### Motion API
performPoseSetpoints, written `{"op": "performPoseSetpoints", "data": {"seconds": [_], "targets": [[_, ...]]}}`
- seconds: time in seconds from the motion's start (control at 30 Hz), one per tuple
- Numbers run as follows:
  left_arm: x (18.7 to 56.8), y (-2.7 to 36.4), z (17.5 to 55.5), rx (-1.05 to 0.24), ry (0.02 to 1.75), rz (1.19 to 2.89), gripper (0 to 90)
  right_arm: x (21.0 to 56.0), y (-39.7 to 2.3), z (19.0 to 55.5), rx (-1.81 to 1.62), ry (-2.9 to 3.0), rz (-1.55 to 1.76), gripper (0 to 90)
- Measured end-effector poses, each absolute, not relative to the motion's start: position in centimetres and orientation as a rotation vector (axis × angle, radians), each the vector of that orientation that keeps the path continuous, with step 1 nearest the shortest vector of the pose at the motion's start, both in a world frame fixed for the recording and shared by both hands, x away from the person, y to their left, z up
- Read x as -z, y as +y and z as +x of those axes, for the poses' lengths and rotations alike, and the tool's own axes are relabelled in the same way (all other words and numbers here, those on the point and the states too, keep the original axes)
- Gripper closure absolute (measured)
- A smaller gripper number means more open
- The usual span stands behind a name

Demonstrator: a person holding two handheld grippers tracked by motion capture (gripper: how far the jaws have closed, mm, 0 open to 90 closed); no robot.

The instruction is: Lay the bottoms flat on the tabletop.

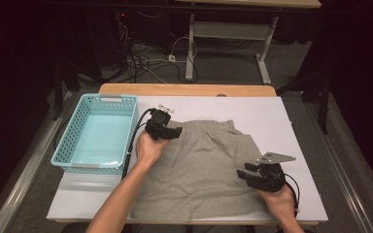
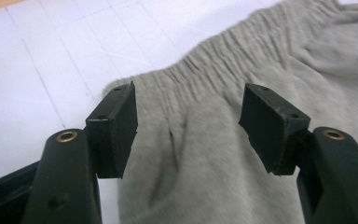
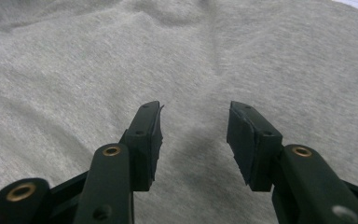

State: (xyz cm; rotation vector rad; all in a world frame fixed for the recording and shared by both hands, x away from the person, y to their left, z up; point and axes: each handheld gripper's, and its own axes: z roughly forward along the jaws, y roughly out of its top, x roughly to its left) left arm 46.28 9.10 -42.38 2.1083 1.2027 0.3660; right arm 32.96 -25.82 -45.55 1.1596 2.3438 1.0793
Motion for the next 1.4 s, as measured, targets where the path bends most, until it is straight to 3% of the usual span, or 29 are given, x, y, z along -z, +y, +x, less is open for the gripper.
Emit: {"op": "performPoseSetpoints", "data": {"seconds": [0.17, 0.33, 0.57, 0.8, 1.0, 1.17, 1.4], "targets": [[42.9, 9.2, 48.3, -0.362, 1.268, 2.125, 35.7, 45.4, -26.0, 32.6, -1.091, 2.317, 1.147, 55.3], [44.0, 9.9, 49.6, -0.274, 1.335, 2.092, 36.6, 45.1, -26.3, 32.3, -1.088, 2.298, 1.152, 55.9], [45.1, 10.2, 50.3, -0.252, 1.384, 2.119, 38.6, 43.6, -26.8, 32.7, -1.175, 2.211, 1.140, 62.8], [45.8, 10.3, 50.4, -0.217, 1.404, 2.136, 43.4, 43.0, -27.6, 37.5, -1.140, 2.196, 1.269, 65.9], [46.2, 10.4, 50.5, -0.144, 1.381, 2.138, 54.1, 42.5, -27.3, 42.5, -1.047, 2.200, 1.360, 65.6], [46.2, 10.2, 50.2, -0.128, 1.353, 2.162, 64.9, 42.7, -26.1, 45.8, -0.961, 2.236, 1.401, 62.8], [46.1, 10.1, 50.2, -0.108, 1.342, 2.179, 71.5, 44.7, -24.9, 48.7, -0.886, 2.261, 1.481, 55.8]]}}
